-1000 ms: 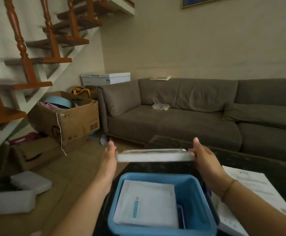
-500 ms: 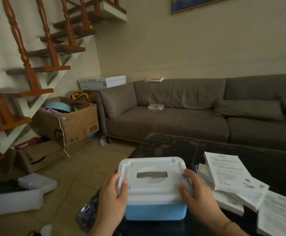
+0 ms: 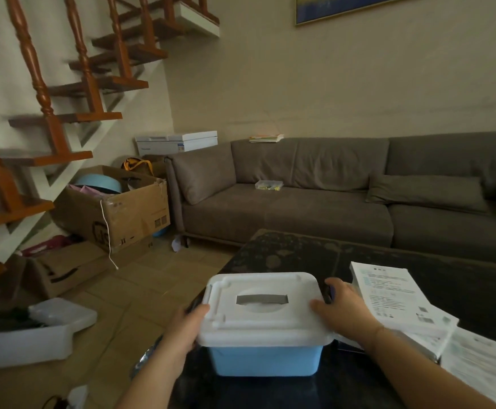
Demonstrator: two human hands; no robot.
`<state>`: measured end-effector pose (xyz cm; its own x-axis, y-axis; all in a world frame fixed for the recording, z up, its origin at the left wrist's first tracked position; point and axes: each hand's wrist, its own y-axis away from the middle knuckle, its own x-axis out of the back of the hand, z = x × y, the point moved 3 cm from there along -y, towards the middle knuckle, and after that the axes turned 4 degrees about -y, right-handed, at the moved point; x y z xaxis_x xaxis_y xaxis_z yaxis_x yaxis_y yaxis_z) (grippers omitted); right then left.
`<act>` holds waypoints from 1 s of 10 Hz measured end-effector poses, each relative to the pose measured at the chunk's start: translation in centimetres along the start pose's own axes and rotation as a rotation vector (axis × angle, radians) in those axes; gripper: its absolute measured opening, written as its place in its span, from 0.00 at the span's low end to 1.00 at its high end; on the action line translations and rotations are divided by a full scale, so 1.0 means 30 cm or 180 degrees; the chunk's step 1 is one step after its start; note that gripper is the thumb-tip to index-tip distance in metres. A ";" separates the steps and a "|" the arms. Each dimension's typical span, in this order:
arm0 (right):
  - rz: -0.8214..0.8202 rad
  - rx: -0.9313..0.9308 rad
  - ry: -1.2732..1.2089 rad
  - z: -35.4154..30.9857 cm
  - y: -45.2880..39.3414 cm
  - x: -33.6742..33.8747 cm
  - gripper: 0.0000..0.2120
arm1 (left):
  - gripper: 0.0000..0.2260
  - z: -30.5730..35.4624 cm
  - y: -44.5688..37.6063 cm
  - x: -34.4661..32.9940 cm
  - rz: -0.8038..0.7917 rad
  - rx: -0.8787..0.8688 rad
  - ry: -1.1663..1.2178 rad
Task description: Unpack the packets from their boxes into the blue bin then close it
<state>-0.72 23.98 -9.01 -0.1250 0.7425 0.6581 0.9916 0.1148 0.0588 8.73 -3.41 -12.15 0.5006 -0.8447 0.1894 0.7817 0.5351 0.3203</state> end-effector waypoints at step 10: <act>0.0133 0.0593 -0.0139 0.073 0.219 -0.114 0.33 | 0.28 0.004 0.115 -0.035 0.0704 -0.1872 -0.1993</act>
